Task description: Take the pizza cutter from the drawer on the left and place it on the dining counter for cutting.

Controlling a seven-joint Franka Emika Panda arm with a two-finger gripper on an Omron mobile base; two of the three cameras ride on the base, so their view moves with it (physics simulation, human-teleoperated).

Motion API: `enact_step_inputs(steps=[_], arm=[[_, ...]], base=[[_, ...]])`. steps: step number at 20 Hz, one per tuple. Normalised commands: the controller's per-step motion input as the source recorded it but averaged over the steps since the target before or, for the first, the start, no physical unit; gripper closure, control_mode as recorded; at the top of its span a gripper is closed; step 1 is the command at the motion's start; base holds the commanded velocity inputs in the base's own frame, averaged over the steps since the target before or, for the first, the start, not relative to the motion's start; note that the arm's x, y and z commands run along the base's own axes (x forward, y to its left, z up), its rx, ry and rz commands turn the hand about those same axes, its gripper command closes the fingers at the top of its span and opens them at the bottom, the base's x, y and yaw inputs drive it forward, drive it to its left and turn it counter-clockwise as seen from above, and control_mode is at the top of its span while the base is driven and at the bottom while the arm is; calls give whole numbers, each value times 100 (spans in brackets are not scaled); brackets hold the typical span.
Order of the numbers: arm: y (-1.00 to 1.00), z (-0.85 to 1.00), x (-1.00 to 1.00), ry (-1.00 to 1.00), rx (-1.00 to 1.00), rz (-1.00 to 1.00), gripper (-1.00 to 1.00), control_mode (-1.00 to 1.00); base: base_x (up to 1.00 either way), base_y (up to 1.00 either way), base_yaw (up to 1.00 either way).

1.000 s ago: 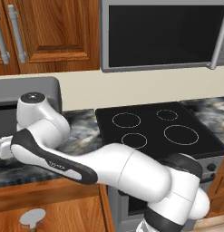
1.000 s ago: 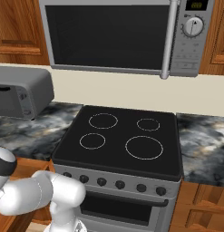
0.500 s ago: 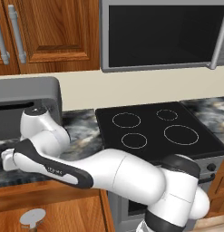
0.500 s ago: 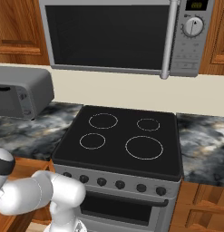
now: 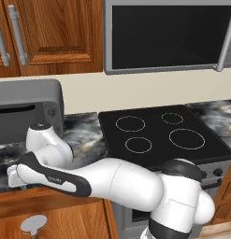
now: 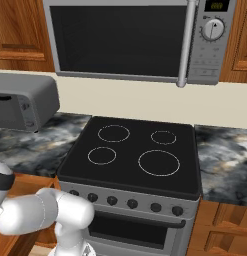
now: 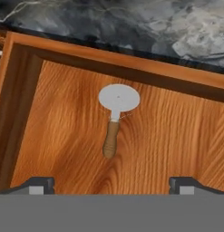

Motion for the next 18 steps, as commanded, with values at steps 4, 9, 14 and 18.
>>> enact_step_inputs(steps=[4,9,14,18], arm=[[6,-44,-5,0,-10,-7,-100,-100],[0,-31,-24,6,-1,-7,-100,-100],[0,-33,-18,5,0,-2,-100,-100],[0,-27,0,0,0,0,-100,-100]], base=[[0,0,0],[0,0,0],[0,0,0],[0,0,0]])
